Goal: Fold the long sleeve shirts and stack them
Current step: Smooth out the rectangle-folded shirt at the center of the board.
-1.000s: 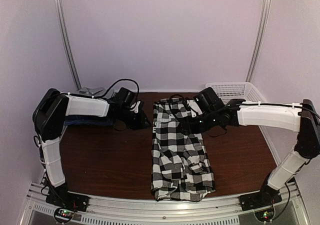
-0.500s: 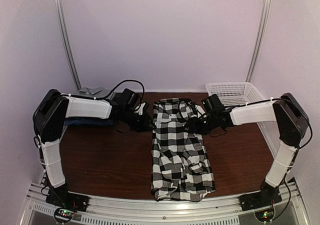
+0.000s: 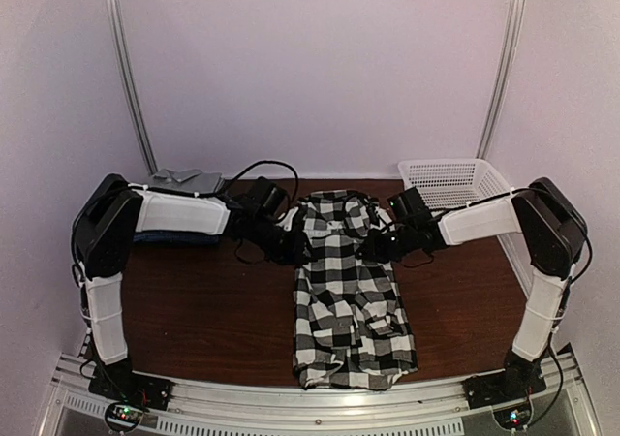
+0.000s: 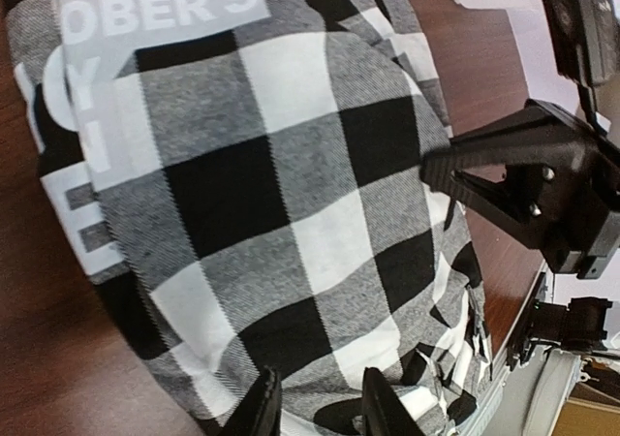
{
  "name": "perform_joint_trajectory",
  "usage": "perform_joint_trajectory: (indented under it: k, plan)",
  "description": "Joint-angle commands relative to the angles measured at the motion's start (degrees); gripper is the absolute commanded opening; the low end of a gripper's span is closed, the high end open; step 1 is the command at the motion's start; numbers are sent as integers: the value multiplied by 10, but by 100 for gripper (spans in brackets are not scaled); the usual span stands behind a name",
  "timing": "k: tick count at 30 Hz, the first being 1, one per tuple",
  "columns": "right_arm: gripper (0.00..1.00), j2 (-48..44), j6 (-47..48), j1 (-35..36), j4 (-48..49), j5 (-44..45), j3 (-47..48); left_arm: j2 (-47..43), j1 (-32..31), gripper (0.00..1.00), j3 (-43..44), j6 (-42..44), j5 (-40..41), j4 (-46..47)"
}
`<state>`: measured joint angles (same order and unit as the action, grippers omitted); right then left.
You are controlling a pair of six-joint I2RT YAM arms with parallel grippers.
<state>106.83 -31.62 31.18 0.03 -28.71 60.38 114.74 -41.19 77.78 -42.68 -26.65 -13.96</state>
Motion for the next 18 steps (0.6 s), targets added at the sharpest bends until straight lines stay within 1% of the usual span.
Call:
perform_joint_trajectory:
  k: [1,3,9,10,13,15,18]
  plan:
    - [2,1,-8,-16,25,16,1,15,-17,30,21,6,-9,-3]
    - [0,2,-11,-19,27,25,0,22,-20,30,22,8,-7,-3]
    - [0,7,-9,-23,24,41,-2,51,-20,29,19,11,-5,-3]
    - [2,9,-6,-23,19,39,1,55,-20,29,17,11,-2,-3]
    - [13,1,6,-23,5,49,-2,61,-21,29,8,7,12,-8]
    - [22,-18,15,-24,-13,66,-7,63,-21,29,2,4,16,-9]
    - [27,-52,28,-22,-44,93,-8,61,-21,28,1,4,19,-12]
